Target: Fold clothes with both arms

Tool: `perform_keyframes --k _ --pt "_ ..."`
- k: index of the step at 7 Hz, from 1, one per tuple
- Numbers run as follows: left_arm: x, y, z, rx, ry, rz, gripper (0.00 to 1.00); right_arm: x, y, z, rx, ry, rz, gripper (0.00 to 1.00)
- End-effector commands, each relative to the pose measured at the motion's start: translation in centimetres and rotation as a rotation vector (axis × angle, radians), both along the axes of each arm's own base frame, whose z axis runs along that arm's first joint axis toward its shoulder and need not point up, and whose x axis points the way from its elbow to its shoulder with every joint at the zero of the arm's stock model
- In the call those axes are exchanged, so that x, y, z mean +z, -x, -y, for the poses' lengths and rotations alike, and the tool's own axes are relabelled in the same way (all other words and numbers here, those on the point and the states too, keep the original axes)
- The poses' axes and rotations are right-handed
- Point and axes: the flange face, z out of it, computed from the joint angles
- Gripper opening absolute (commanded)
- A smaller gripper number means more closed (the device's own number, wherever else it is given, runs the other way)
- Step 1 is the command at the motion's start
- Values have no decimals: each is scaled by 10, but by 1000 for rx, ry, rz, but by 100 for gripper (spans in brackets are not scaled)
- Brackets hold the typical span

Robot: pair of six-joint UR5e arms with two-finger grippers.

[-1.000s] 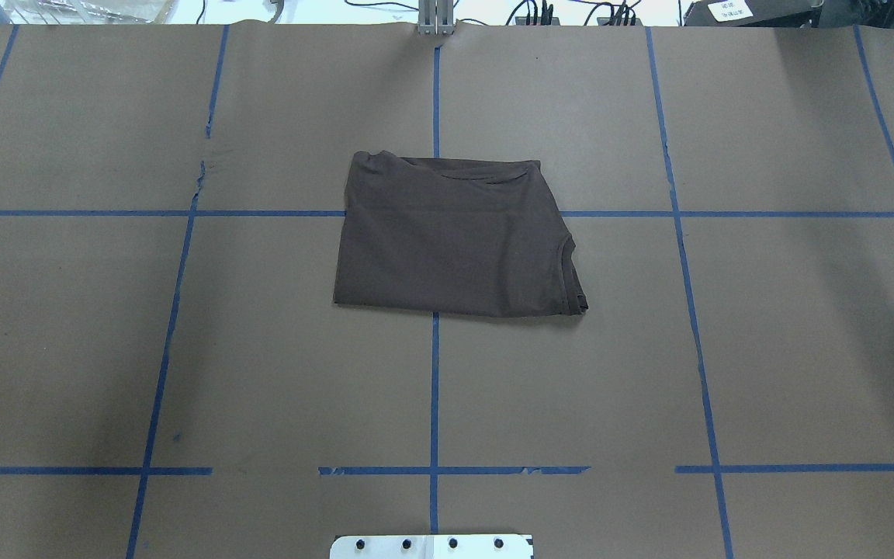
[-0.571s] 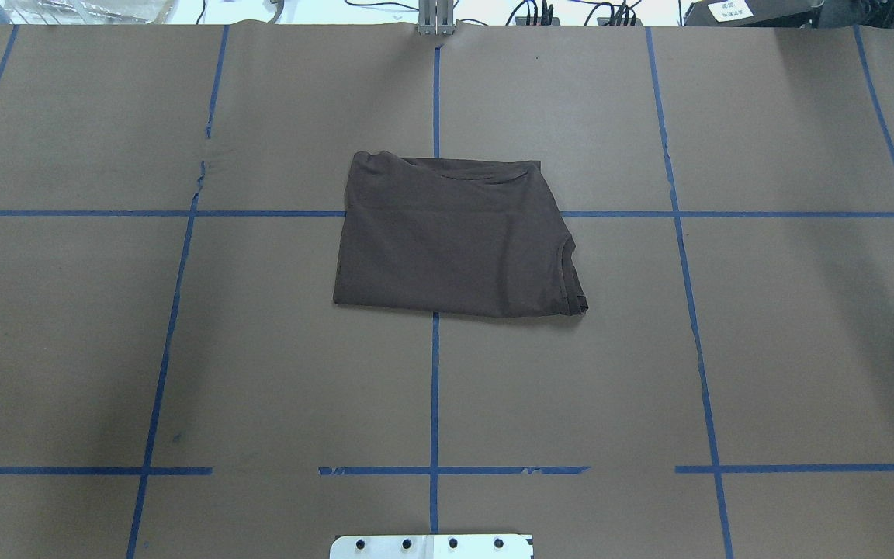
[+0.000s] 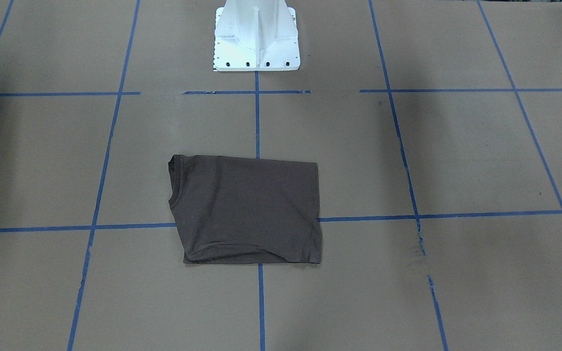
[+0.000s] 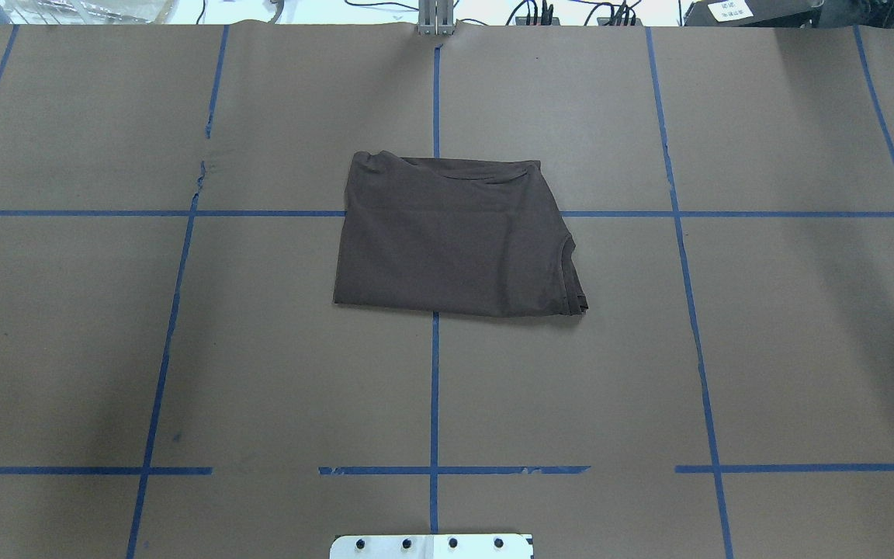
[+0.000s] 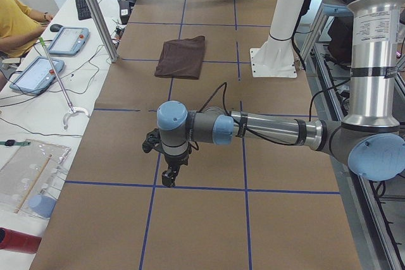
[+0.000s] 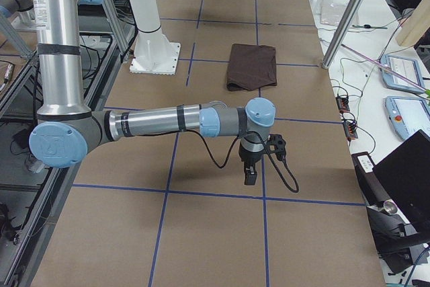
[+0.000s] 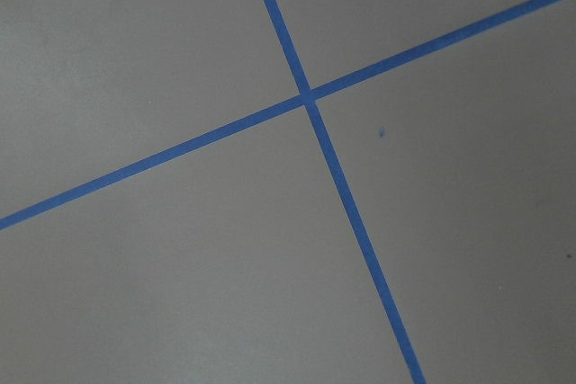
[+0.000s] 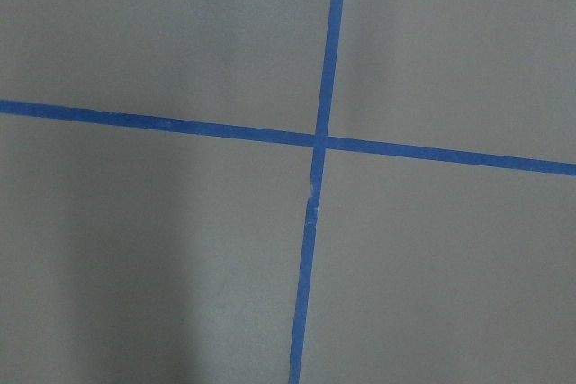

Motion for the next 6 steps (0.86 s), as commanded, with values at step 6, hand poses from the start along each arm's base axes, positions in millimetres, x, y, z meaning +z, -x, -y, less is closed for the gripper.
perform_keyframes --k 6 --pt "-36 -1 3 4 -85 -15 100 -11 1 -2 -2 -22 1 100"
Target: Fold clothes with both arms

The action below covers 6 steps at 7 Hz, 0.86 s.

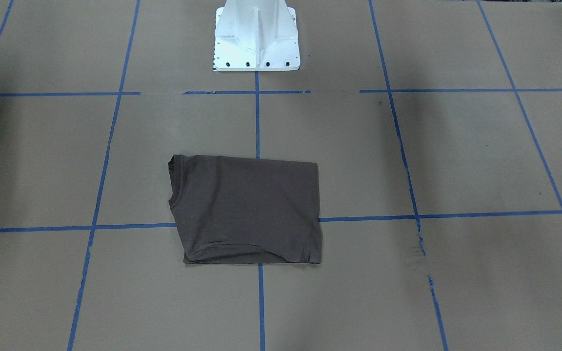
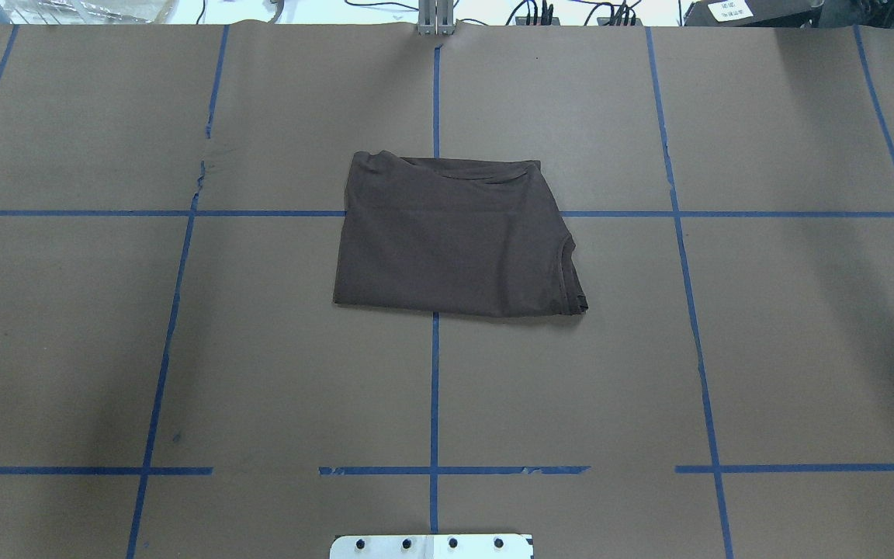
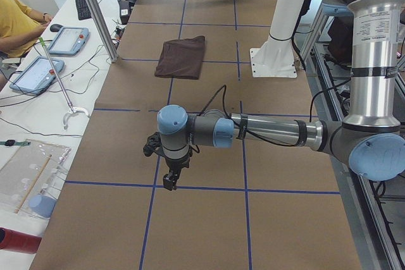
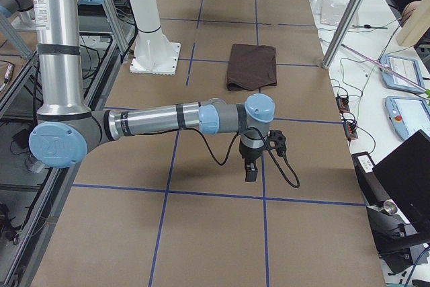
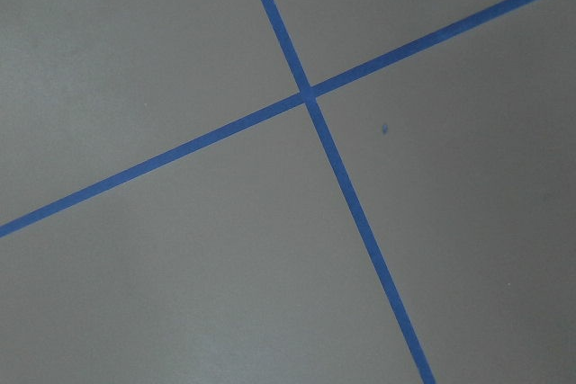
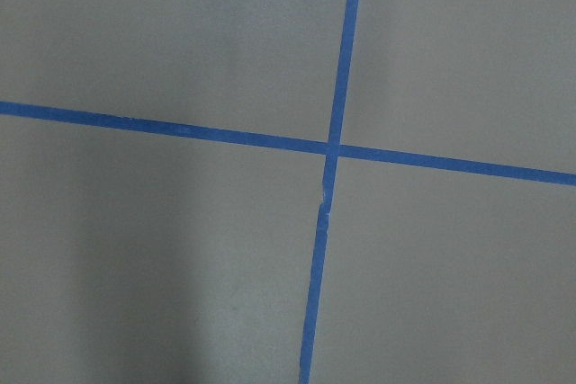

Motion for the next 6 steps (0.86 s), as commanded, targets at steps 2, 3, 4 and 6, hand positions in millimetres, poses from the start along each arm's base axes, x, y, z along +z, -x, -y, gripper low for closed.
perform_keyframes --k 2,3,4,6 --pt "-70 0 1 -3 -147 -17 100 2 0 -2 2 5 -2 100" --pt "-79 -2 7 -3 -160 -20 100 -2 0 -2 4 -2 1 100" --pt "-79 -1 8 -5 -162 -20 100 -3 -1 -1 1 -10 -3 100" --pt "-37 0 -12 -1 -80 -16 100 -14 -1 -1 10 -24 0 100"
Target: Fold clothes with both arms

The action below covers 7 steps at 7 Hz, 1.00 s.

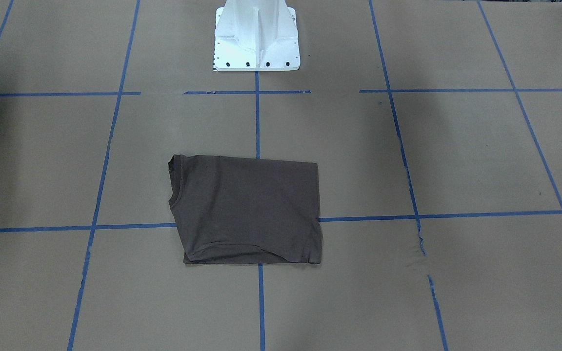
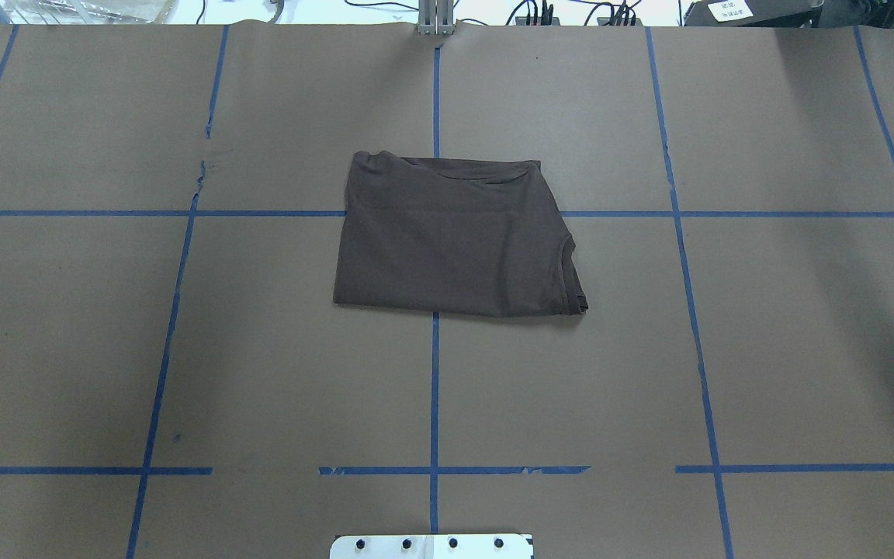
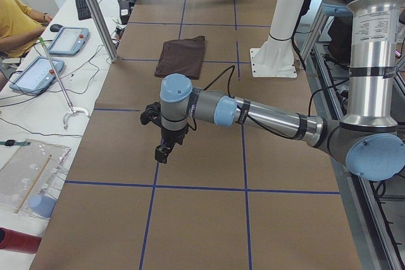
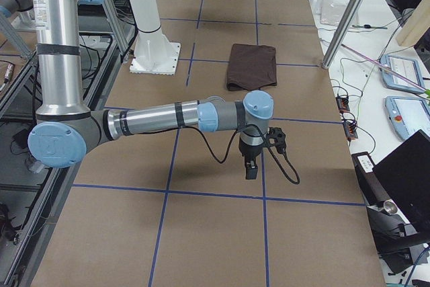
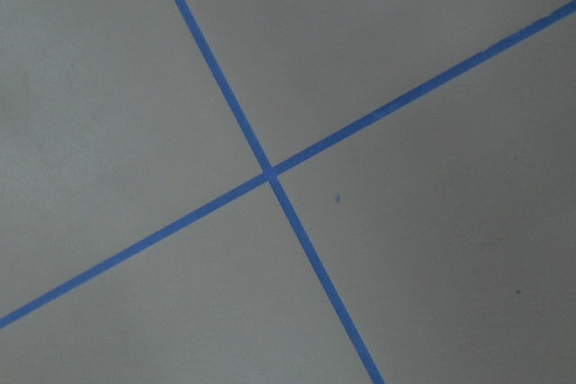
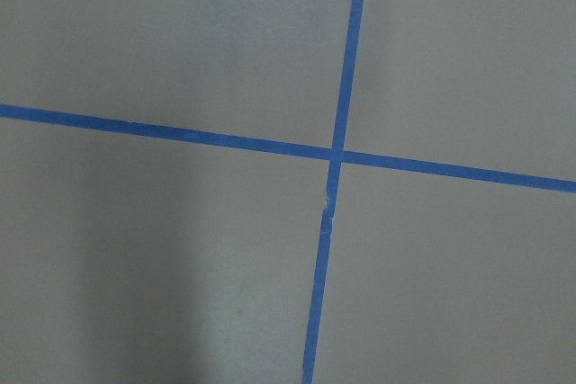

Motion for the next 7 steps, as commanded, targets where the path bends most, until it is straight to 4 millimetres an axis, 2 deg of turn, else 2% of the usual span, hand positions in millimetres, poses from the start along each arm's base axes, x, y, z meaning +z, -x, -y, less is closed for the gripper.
perform_keyframes --k 1,3,4,5,7 --pt "38 2 -20 2 73 5 100 -12 0 -1 4 -20 3 100" --pt "37 3 -26 -6 78 3 100 -32 0 -2 3 -62 12 100" --pt "40 2 -22 -6 82 6 100 -42 0 -11 -1 -76 30 100" --pt "39 2 -16 -7 81 7 100 -45 5 -14 -8 -68 82 100" --pt "31 2 -16 1 58 1 100 -48 4 -22 -17 -78 94 100"
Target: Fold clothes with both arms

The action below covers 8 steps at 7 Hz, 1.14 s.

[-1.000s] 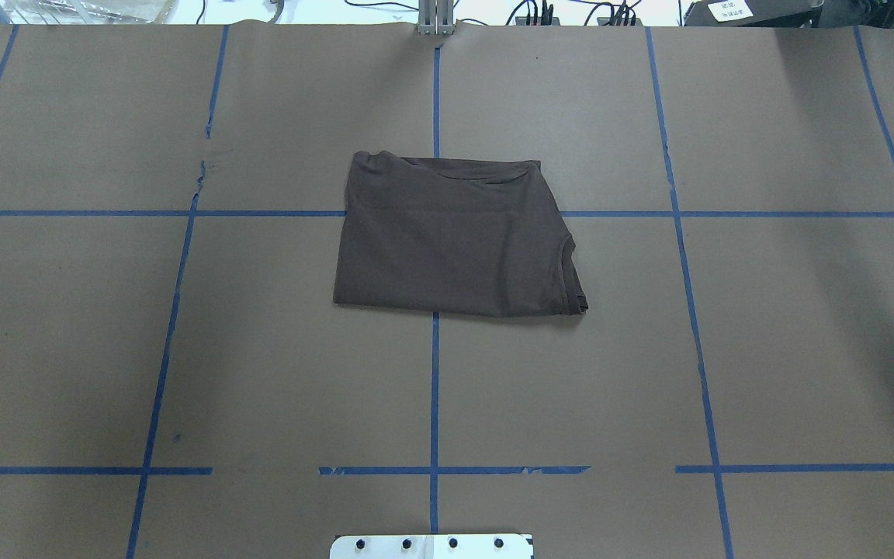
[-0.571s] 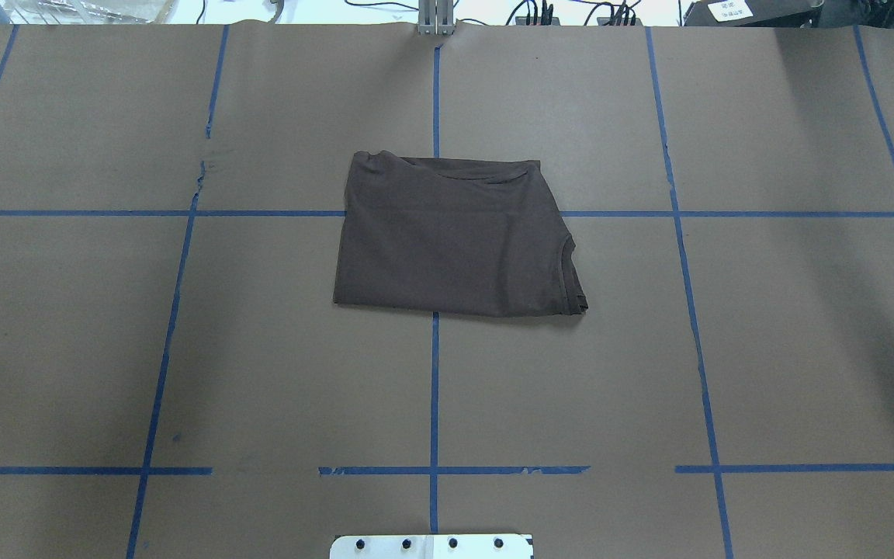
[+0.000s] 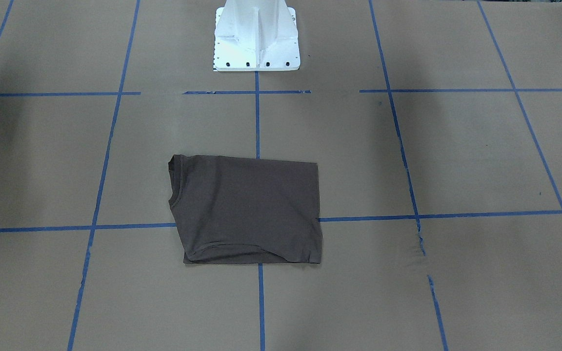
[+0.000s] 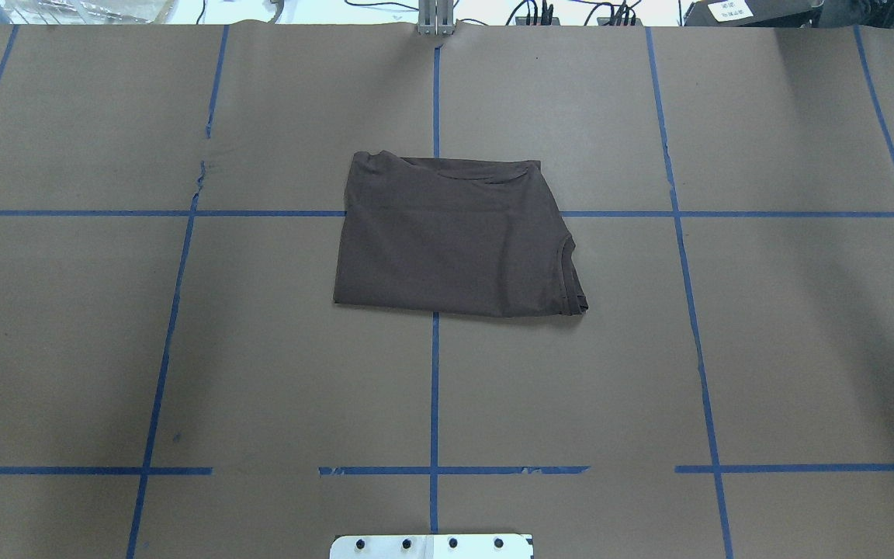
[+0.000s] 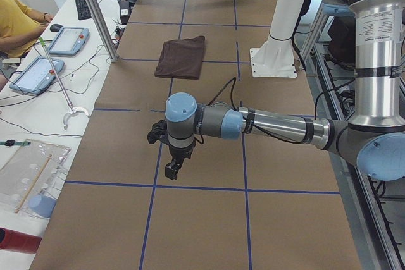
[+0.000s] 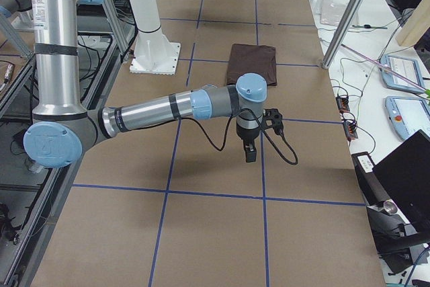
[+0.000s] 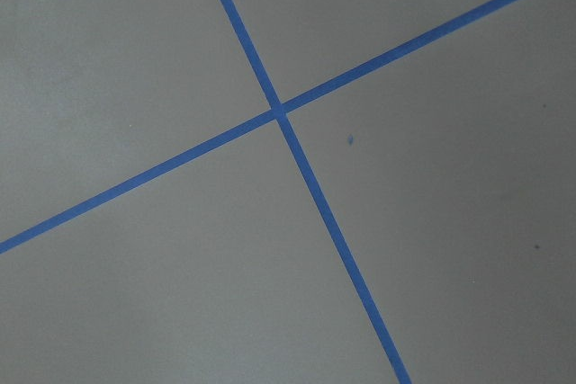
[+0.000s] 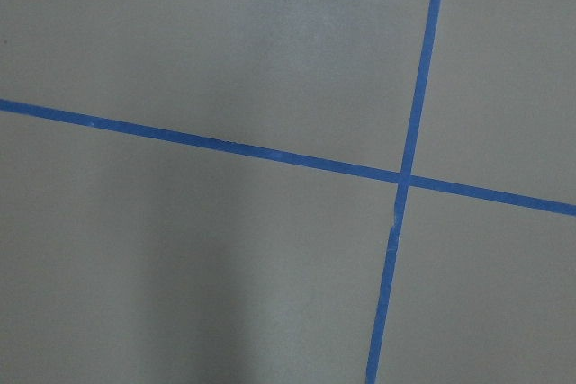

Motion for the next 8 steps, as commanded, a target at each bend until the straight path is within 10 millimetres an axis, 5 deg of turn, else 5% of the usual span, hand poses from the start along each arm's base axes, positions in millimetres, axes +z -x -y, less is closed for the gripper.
perform_keyframes --k 1,5,8 --pt "-7 0 1 1 -19 -1 100 5 1 -6 -4 15 13 100" --pt "-36 -2 18 4 -76 -5 100 -7 2 1 -4 -15 3 100" --pt "-25 -3 16 4 -44 -3 100 -7 2 5 -2 -19 -11 100"
